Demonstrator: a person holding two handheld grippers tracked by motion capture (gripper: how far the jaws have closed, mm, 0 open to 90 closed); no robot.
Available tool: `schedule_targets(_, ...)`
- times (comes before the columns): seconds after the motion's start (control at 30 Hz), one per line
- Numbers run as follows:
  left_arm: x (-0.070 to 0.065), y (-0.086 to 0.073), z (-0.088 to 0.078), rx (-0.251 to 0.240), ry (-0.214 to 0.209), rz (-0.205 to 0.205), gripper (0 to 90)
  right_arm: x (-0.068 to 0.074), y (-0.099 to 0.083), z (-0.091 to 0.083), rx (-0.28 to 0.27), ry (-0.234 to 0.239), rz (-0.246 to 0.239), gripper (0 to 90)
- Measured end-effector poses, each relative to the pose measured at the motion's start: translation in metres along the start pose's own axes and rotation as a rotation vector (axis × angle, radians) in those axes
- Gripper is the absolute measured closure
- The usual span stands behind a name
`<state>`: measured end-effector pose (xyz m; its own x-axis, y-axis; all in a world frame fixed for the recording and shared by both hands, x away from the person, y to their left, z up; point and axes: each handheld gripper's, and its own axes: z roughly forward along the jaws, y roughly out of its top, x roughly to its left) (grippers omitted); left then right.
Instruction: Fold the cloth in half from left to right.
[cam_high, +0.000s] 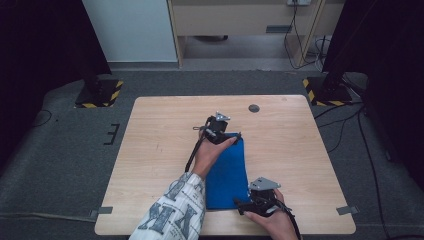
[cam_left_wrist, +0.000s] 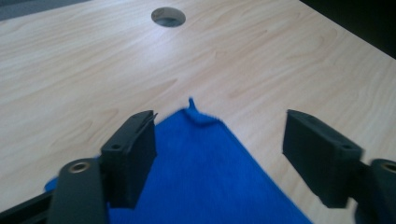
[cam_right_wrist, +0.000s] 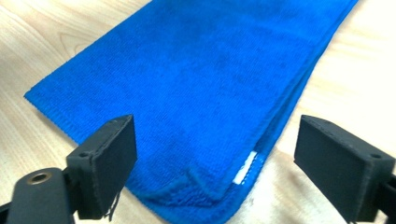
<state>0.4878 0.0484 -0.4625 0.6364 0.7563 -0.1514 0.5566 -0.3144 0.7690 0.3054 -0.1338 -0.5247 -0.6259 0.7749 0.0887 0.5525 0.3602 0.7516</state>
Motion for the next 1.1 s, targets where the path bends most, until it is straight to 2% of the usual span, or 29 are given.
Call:
schedule_targets(0.03,0.000,-0.003,-0.005,0.002,-0.001,0.005,22.3,-0.001,0.001,0.000,-0.001,0.003,0.010,8.5)
schedule_targets(0.13,0.002,-0.016,-0.017,0.014,-0.009,0.008,16.3,-0.004,0.002,-0.001,-0.022,0.003,-0.006,6.8)
schedule_targets(0.23,0.005,-0.028,-0.024,0.029,-0.032,0.012,12.9,-0.006,0.003,-0.001,-0.027,0.003,-0.003,6.4)
schedule_targets(0.33,0.006,-0.038,-0.031,0.020,-0.038,0.026,11.1,-0.008,0.004,-0.001,-0.026,0.010,-0.016,6.2)
schedule_targets(0.4,0.006,-0.041,-0.035,0.011,-0.048,0.018,9.8,-0.008,0.005,0.000,-0.025,0.007,-0.019,6.4)
schedule_targets(0.5,0.007,-0.045,-0.041,0.006,-0.065,0.019,8.3,-0.007,0.008,0.002,-0.026,0.005,-0.022,7.3)
schedule_targets(0.6,0.006,-0.044,-0.050,-0.008,-0.073,0.044,7.2,-0.007,0.012,0.005,-0.020,0.001,-0.056,8.4)
schedule_targets(0.67,0.006,-0.044,-0.056,-0.014,-0.075,0.053,6.6,-0.008,0.017,0.006,-0.021,0.011,-0.062,8.8)
schedule_targets(0.77,0.007,-0.044,-0.064,-0.013,-0.080,0.072,5.9,-0.013,0.024,0.007,-0.017,0.001,-0.077,9.5)
schedule_targets(0.87,0.011,-0.046,-0.068,-0.011,-0.074,0.079,5.7,-0.019,0.032,0.009,-0.015,-0.003,-0.079,10.1)
schedule_targets(0.93,0.015,-0.046,-0.070,-0.008,-0.054,0.079,5.8,-0.024,0.037,0.011,-0.011,0.004,-0.081,10.2)
schedule_targets(1.0,0.019,-0.047,-0.071,-0.009,-0.032,0.079,6.4,-0.030,0.044,0.012,-0.013,0.001,-0.071,14.8)
schedule_targets(1.1,0.026,-0.047,-0.072,-0.011,-0.037,0.061,6.6,-0.040,0.054,0.016,-0.020,-0.012,-0.071,16.2)
